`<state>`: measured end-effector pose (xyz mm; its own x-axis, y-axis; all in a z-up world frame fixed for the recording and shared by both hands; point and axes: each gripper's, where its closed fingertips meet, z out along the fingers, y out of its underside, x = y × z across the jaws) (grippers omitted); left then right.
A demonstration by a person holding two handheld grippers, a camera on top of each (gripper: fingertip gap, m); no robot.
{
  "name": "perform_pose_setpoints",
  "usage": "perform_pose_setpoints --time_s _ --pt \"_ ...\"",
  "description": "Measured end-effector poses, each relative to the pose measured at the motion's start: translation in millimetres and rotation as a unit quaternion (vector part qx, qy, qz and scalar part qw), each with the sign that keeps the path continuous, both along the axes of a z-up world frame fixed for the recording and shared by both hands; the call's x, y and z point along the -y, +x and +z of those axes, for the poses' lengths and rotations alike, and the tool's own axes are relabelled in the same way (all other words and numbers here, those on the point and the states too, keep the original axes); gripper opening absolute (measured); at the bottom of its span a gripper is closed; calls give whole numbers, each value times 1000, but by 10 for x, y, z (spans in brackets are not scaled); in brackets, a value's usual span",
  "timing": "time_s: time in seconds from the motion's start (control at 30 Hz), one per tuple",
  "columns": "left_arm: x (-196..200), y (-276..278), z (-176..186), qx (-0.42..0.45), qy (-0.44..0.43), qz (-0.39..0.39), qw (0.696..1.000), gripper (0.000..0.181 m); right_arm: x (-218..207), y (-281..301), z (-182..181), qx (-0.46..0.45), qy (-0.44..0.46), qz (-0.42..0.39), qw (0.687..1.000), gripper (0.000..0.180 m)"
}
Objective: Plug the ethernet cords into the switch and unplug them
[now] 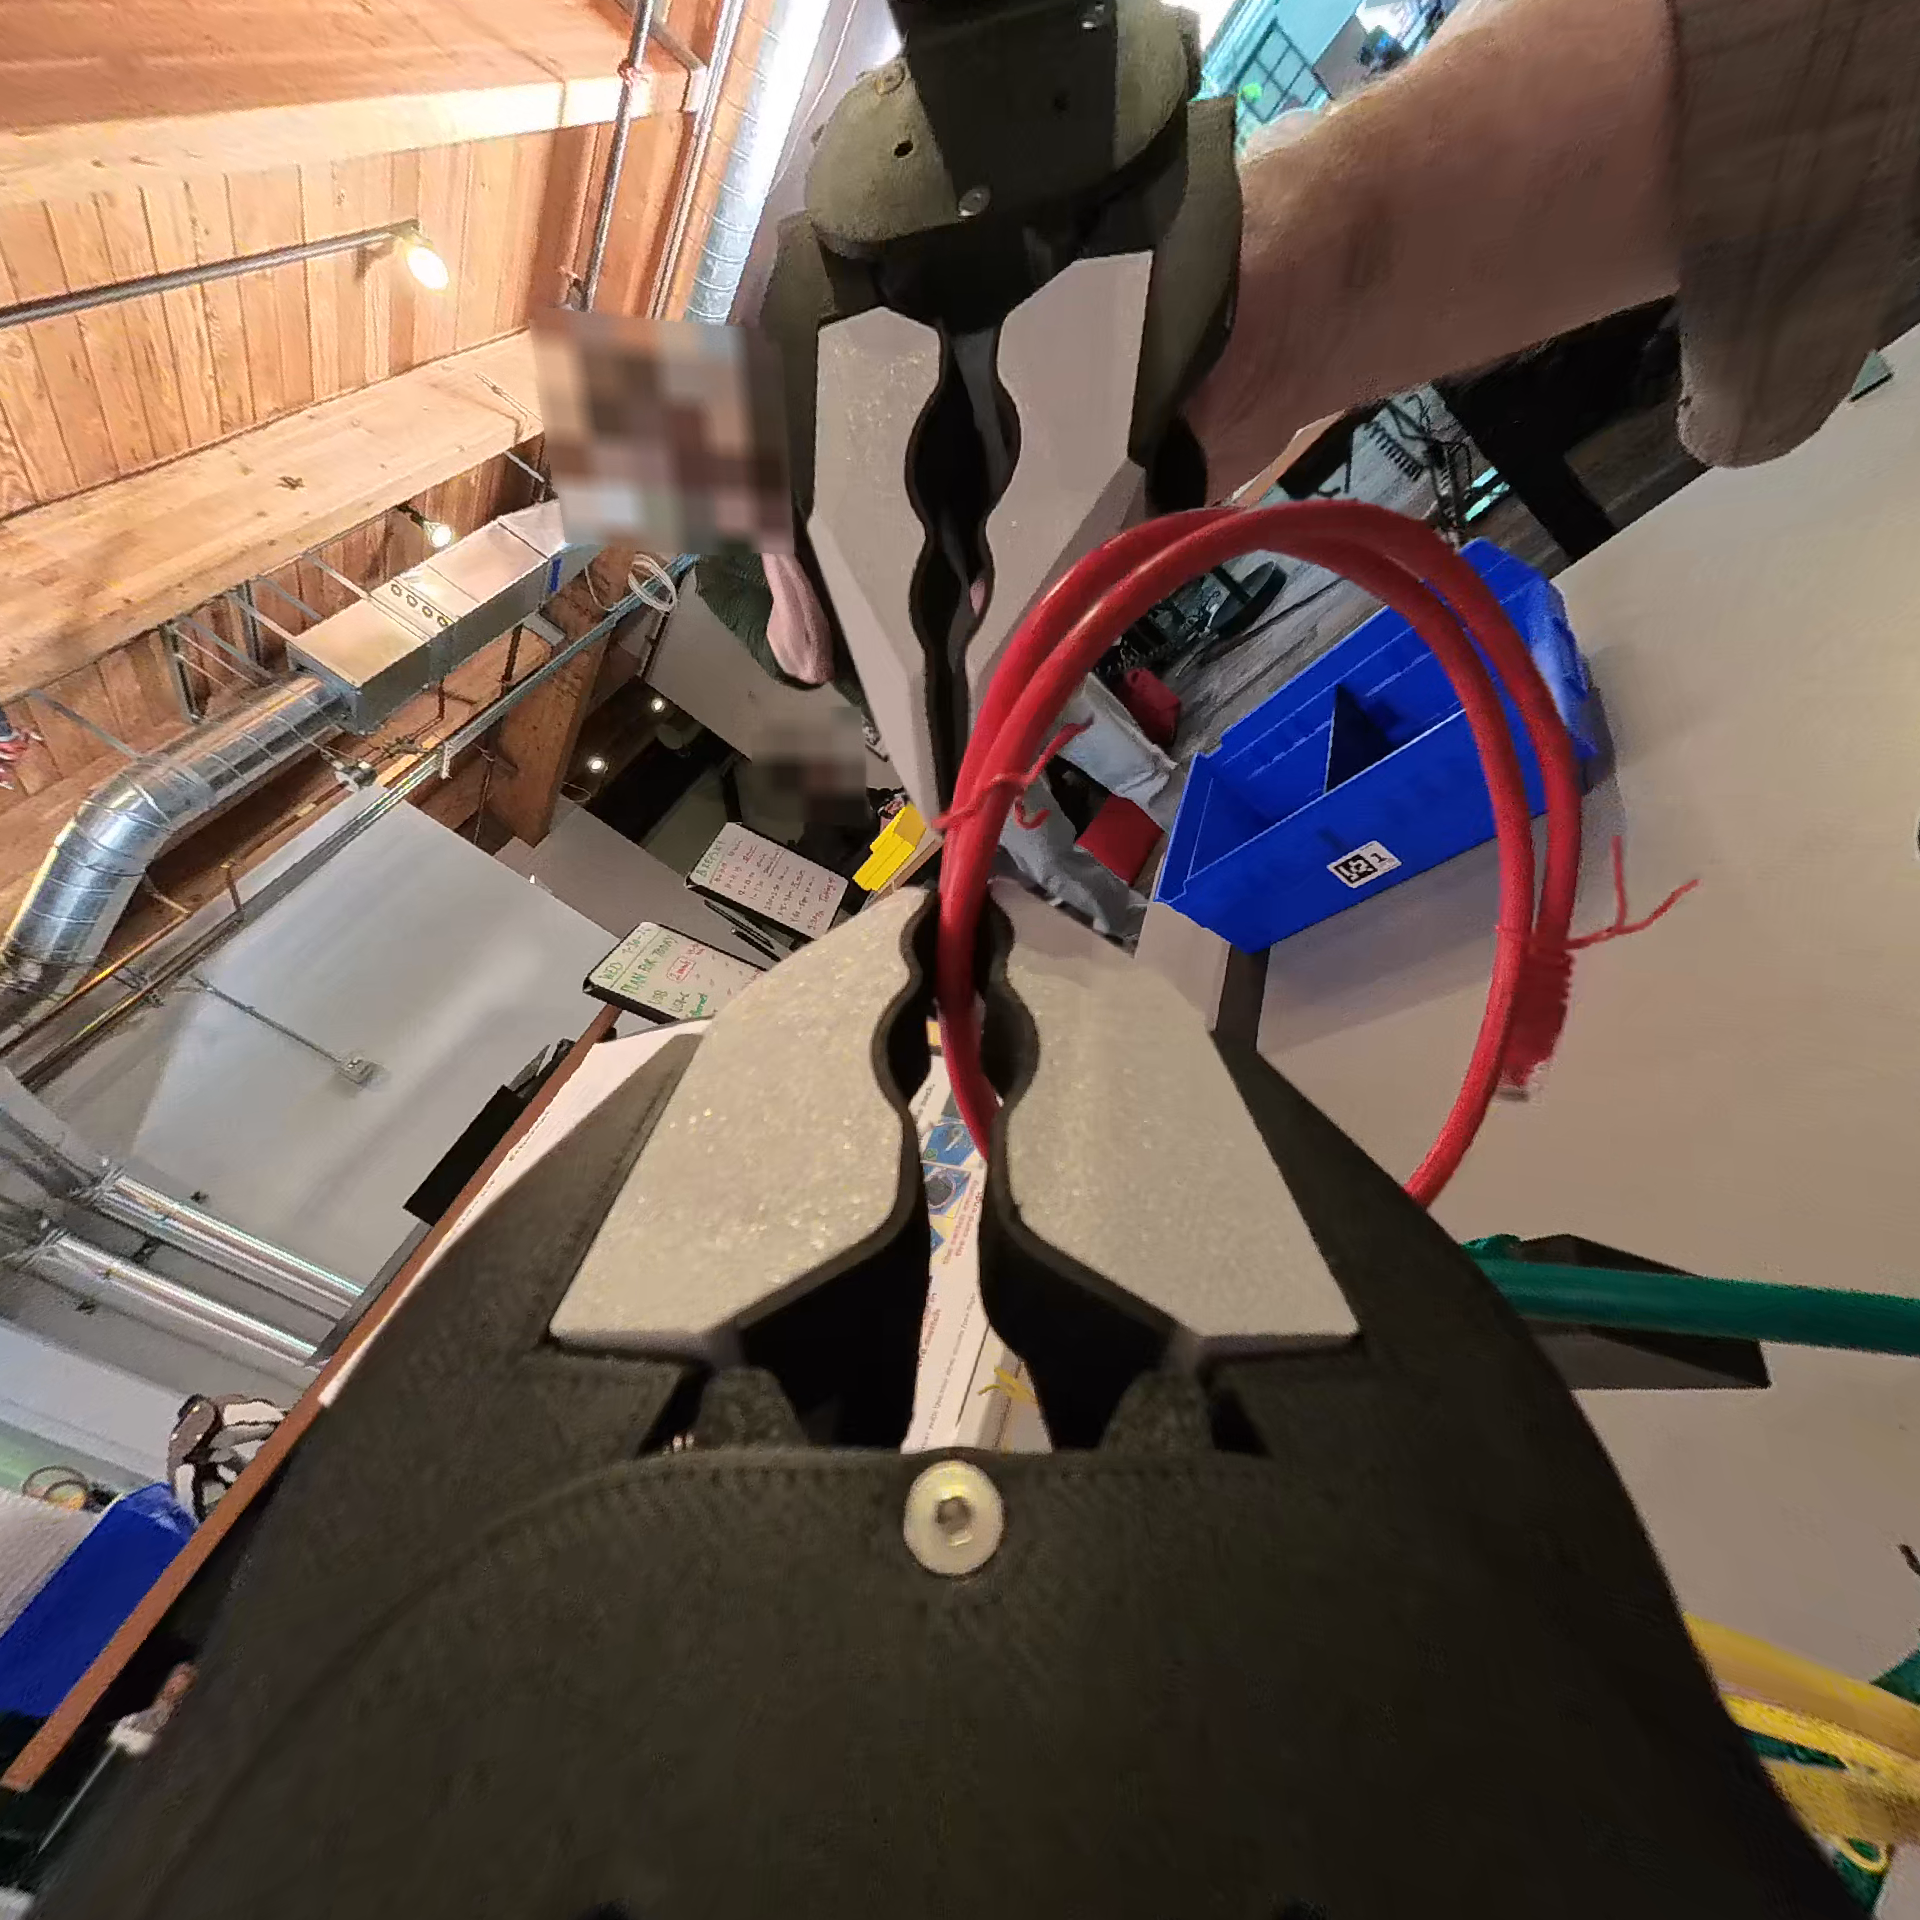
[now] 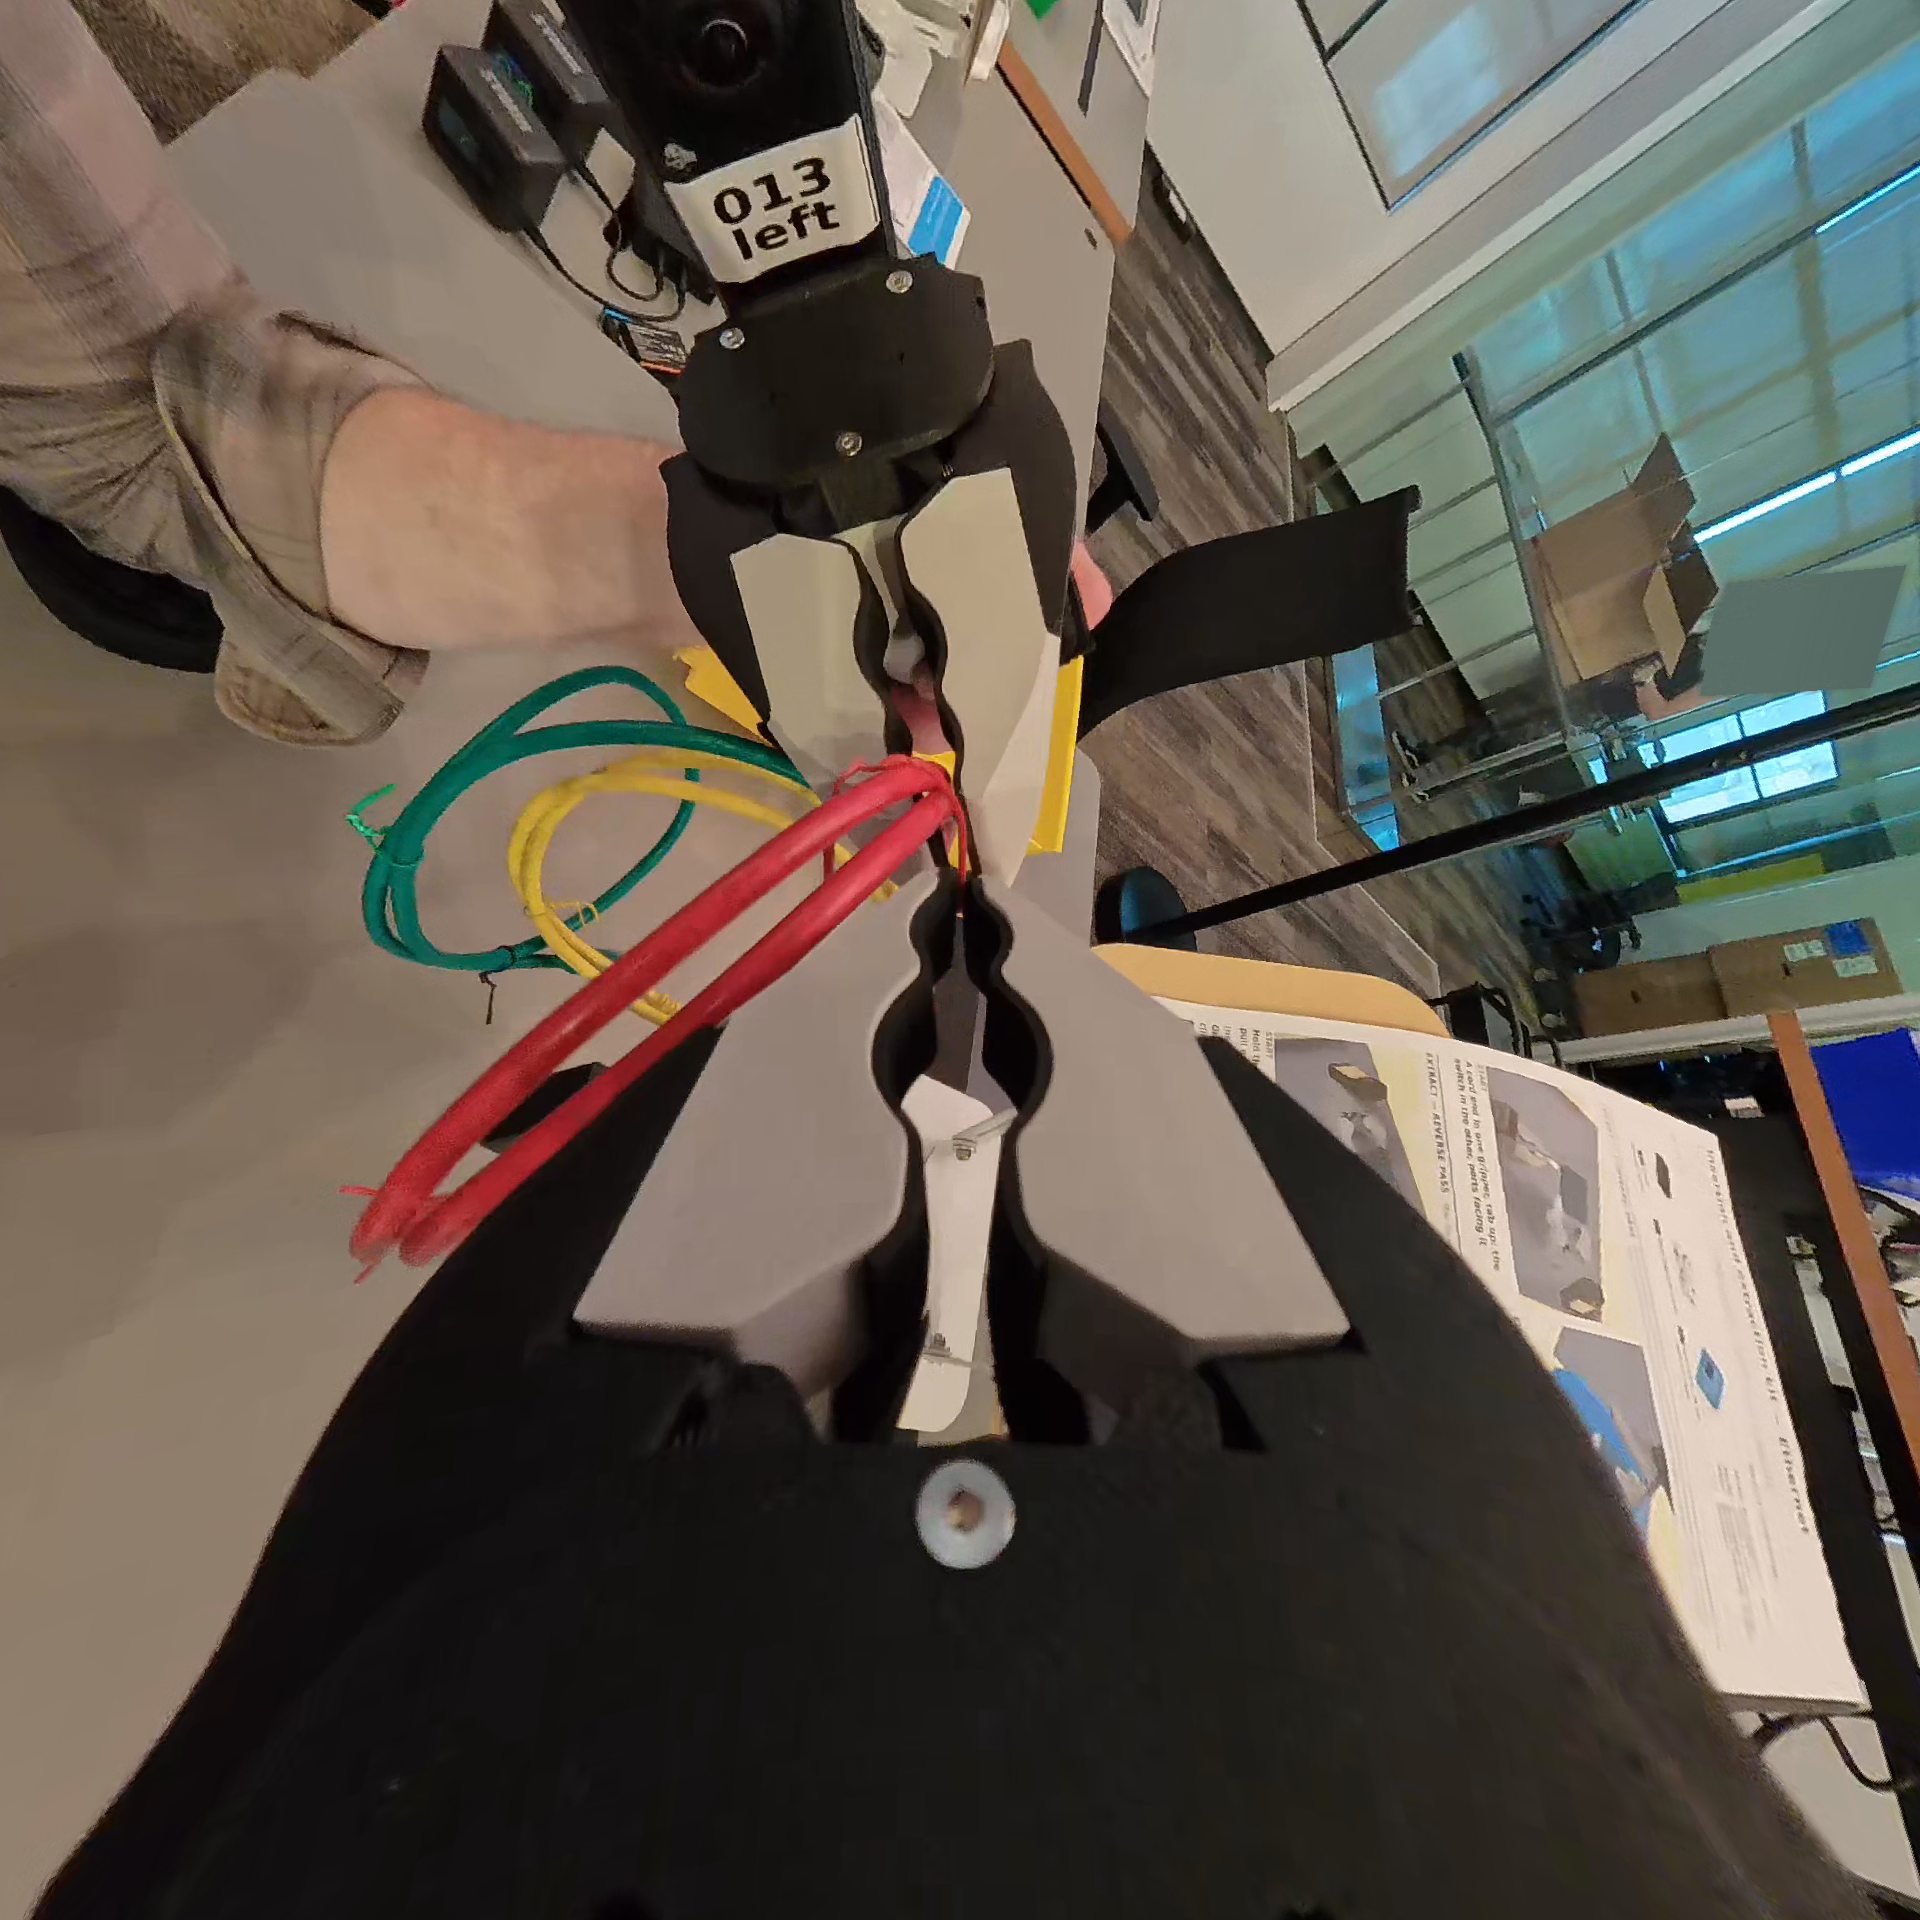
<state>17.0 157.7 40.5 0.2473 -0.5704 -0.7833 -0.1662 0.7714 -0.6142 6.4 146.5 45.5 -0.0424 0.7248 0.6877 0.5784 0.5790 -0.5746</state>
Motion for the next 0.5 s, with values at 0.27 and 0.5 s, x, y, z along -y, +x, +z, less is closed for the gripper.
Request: perform_pose_setpoints --time_s 0.27,0.5 --pt "4 19 9 4 8 7 1000 5 -21 16 19 -8 -3 1 1000 9" --pt "7 21 21 9 4 4 1000 5 -23 24 43 -12 -14 -2 1000 17"
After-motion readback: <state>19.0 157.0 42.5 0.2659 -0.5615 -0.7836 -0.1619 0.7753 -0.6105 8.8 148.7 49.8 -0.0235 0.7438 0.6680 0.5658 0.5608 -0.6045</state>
